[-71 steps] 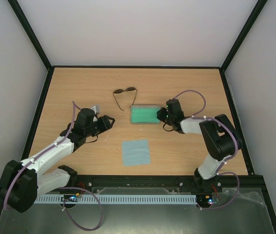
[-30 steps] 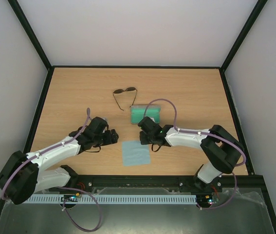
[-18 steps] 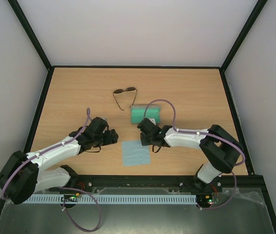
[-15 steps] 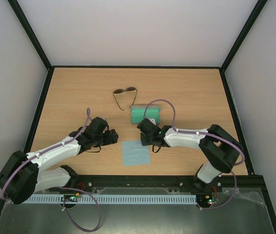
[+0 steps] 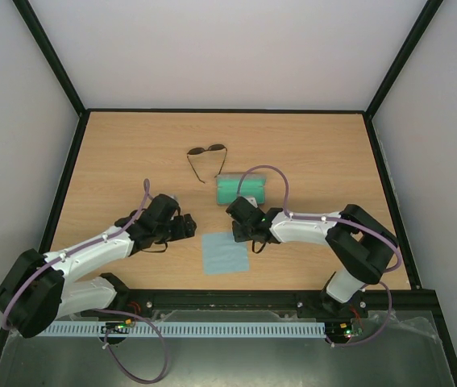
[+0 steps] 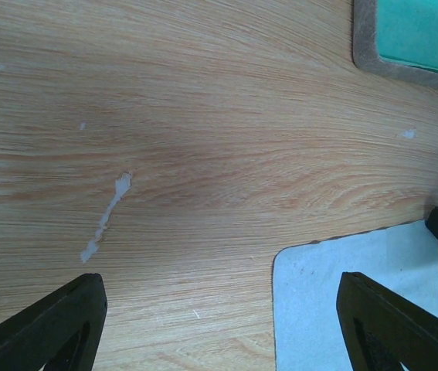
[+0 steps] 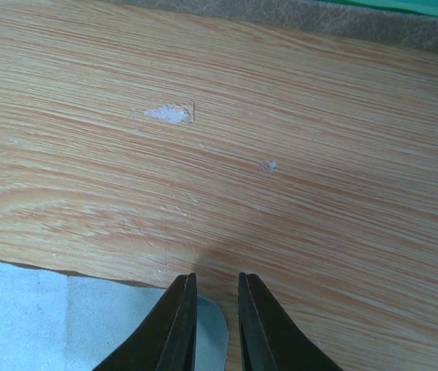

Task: Organize the sunglasses
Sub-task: Fold the glasses cleaning cloth at the center of the board.

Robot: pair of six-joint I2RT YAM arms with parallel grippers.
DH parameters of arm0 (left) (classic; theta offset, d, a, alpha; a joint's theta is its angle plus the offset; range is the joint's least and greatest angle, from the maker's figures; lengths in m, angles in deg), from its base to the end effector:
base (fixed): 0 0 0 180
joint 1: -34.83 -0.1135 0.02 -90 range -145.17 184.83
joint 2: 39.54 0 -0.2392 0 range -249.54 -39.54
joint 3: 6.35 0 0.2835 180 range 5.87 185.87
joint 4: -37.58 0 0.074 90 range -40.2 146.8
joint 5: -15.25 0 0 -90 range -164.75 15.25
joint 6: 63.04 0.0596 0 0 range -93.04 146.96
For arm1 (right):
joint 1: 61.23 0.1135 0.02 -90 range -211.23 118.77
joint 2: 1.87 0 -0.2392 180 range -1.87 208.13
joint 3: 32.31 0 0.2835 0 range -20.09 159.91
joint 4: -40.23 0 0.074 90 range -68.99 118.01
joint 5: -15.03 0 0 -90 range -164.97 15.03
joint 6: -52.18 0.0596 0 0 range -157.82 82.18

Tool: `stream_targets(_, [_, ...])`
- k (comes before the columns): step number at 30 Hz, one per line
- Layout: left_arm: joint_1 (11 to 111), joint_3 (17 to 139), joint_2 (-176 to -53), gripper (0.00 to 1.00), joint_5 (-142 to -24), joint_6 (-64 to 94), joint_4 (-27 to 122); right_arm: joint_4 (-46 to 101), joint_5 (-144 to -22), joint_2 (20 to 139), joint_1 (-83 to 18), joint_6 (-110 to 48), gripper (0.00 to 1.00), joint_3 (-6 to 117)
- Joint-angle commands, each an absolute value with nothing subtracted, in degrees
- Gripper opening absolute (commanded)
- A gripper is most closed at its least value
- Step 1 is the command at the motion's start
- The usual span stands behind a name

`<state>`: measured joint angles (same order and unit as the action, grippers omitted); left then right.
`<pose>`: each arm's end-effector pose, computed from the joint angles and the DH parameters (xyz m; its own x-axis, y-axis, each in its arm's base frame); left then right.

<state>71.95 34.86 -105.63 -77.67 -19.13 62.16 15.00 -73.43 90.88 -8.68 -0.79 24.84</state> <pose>0.2111 -0.1636 0.1114 -0.8735 -0.2412 -0.4229 -0.0003 0.8688 -0.4951 0.2002 0.2587 0.0708 -0.8970 -0.1811 -0.4032 -0.3074 0.9110 0.2748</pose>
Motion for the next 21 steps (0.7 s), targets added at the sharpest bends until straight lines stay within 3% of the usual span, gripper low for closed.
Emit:
stream_targets(1, [72.44, 34.00, -105.81, 0.84, -77.21, -19.62, 61.84, 14.48, -72.51, 91.40, -7.68, -0.91, 0.16, 24.00])
stream_targets(13, [73.28, 33.91, -105.93, 0.83, -76.77, -20.23, 61.69, 14.04, -72.00, 90.26, -6.30, -0.02, 0.13, 22.25])
stream_targets(21, [73.83, 33.80, -106.38, 0.83, -76.60, -20.50, 61.40, 14.21, -71.58, 89.84, -6.35, 0.19, 0.03, 21.62])
